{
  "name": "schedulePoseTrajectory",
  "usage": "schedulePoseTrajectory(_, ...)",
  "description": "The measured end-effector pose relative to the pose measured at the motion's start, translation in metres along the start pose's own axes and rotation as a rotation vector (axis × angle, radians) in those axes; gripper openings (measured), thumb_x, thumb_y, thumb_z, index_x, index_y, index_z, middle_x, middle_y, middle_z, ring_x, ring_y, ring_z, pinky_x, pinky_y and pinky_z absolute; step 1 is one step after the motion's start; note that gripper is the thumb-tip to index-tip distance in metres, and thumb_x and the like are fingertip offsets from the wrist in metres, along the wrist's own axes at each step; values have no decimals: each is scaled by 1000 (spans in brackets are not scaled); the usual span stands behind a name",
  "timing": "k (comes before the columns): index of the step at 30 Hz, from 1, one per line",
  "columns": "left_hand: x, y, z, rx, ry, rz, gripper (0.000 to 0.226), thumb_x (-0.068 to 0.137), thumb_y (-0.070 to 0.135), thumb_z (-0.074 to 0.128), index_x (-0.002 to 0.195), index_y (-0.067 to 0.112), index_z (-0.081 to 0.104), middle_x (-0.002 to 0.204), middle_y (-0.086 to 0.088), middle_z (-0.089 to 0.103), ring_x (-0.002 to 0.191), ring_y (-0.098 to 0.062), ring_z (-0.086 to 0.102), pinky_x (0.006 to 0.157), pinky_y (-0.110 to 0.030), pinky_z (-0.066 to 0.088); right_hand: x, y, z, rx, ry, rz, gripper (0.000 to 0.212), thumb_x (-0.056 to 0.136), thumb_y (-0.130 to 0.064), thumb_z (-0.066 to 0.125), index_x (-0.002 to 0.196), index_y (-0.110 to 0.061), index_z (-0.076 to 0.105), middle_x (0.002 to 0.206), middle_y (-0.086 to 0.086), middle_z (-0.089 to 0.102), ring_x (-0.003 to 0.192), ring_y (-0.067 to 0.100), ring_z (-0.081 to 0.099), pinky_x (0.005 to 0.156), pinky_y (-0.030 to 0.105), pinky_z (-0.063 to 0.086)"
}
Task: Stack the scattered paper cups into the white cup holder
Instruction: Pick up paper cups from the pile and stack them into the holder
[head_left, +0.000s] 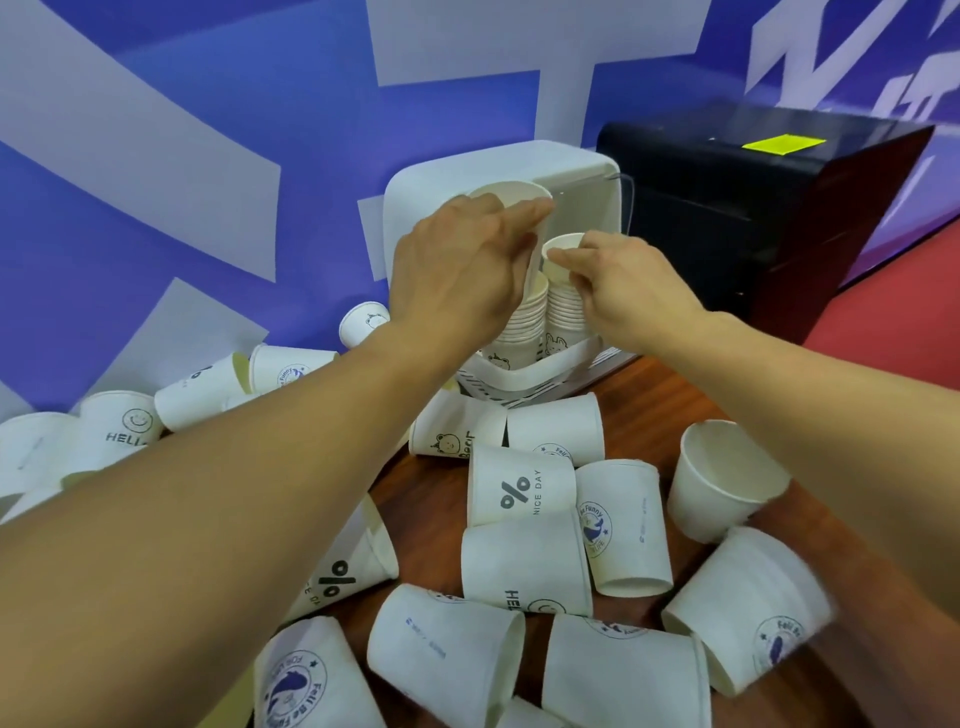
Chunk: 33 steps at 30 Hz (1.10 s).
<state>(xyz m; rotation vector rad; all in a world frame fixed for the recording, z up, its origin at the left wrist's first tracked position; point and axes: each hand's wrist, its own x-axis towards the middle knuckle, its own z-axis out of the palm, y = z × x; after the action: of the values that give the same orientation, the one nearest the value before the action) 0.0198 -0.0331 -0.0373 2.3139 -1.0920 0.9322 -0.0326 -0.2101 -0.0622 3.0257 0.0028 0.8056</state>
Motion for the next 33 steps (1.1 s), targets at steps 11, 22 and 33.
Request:
schedulePoseTrajectory(11,0,2,15,6,-81,-53,34,103,35,39,132,36,58,112,-3,65,107,-27,55,72,-34,38,-2,6,15,20,-79,53,29,100,-18,38,118,-21,60,102,6,61,96,29,54,83,41,33)
schedulePoseTrajectory(22,-9,2,27,16,-276,-72,37,101,30,40,131,44,56,113,-6,68,103,-32,59,74,-38,46,-1,5,16,51,-95,101,30,97,-14,38,115,-23,61,96,5,60,91,28,53,79,38,26)
schedulePoseTrajectory(33,-15,-6,10,18,-448,-67,39,97,34,48,136,30,54,134,-3,53,123,-27,47,95,-44,44,-10,-9,-11,-40,-13,113,34,98,-32,47,128,-21,57,115,5,55,108,25,50,95,44,36)
